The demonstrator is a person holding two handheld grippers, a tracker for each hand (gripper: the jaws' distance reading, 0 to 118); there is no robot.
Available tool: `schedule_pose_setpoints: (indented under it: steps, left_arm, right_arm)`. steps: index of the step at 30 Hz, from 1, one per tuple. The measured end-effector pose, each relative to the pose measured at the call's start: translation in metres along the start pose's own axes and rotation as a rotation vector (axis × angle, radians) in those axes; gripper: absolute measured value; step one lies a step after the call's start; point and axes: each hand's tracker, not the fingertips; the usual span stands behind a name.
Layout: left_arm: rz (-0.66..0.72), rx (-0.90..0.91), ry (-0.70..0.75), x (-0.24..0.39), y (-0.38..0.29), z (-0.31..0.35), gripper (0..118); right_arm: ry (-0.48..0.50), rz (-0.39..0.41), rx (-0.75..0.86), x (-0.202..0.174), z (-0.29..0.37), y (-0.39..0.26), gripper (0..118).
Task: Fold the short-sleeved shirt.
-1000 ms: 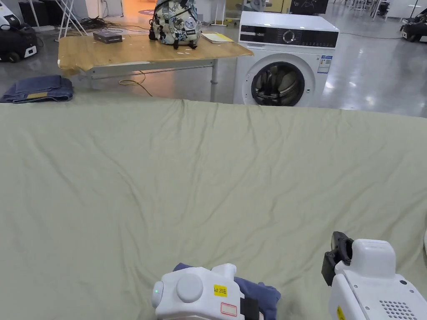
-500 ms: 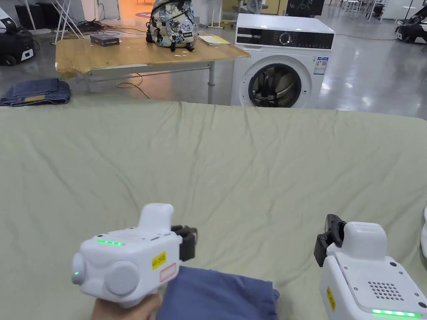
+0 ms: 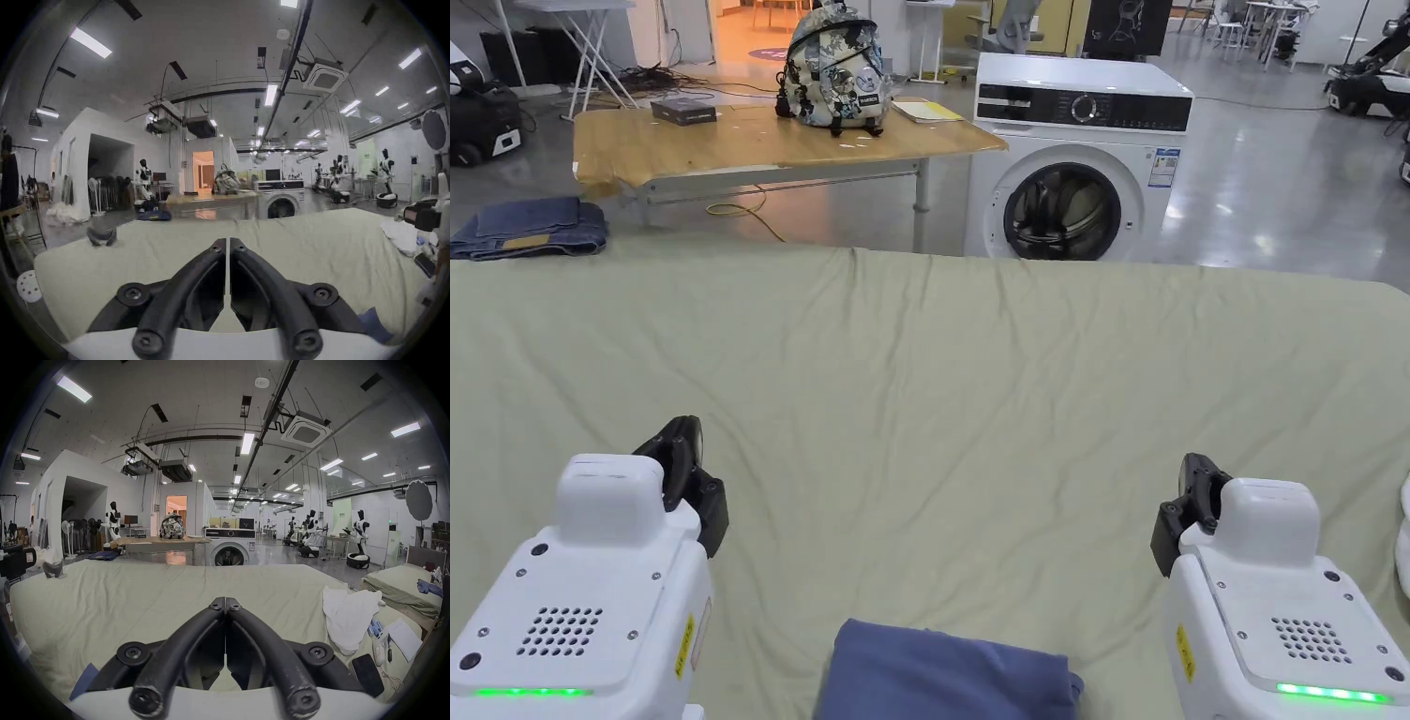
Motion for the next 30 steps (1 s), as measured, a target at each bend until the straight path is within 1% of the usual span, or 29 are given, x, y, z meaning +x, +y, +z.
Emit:
schedule_pose_setpoints:
  steps: [5, 8, 10, 13, 16, 18, 20, 23, 25, 27, 30]
  left_arm:
    - [0.029, -0.044, -0.011, -0.007, -0.001, -0.004, 0]
    - [0.02, -0.057, -0.006, -0.007, -0.004, -0.003, 0]
    - [0.031, -0.07, -0.024, -0.01, -0.007, -0.002, 0]
    - [0.041, -0.097, -0.03, -0.013, -0.011, -0.002, 0]
    - [0.061, -0.128, -0.037, -0.017, -0.017, -0.002, 0]
    - [0.075, -0.145, -0.045, -0.02, -0.022, -0.002, 0]
    - [0.084, -0.167, -0.049, -0.021, -0.026, 0.0, 0]
    - [0.084, -0.187, -0.057, -0.022, -0.031, 0.004, 0]
    - [0.081, -0.217, -0.078, -0.024, -0.034, 0.005, 0]
    - [0.083, -0.278, -0.109, -0.026, -0.038, 0.003, 0]
    - [0.152, -0.418, -0.206, -0.033, -0.045, -0.008, 0]
  right_arm:
    - [0.016, 0.005, -0.02, -0.001, 0.014, -0.007, 0]
    - [0.042, 0.025, -0.055, -0.007, 0.028, -0.02, 0]
    - [0.079, 0.041, -0.097, -0.013, 0.038, -0.033, 0]
    - [0.161, 0.054, -0.19, -0.024, 0.049, -0.055, 0]
    - [0.245, 0.096, -0.31, -0.039, 0.045, -0.082, 0]
    - [0.286, 0.102, -0.391, -0.048, 0.037, -0.1, 0]
    - [0.29, 0.129, -0.452, -0.056, 0.028, -0.118, 0]
    - [0.234, 0.178, -0.508, -0.061, 0.015, -0.142, 0]
    - [0.218, 0.163, -0.519, -0.059, 0.012, -0.149, 0]
    - [0.192, 0.178, -0.51, -0.06, 0.014, -0.149, 0]
    - [0.191, 0.171, -0.513, -0.059, 0.016, -0.148, 0]
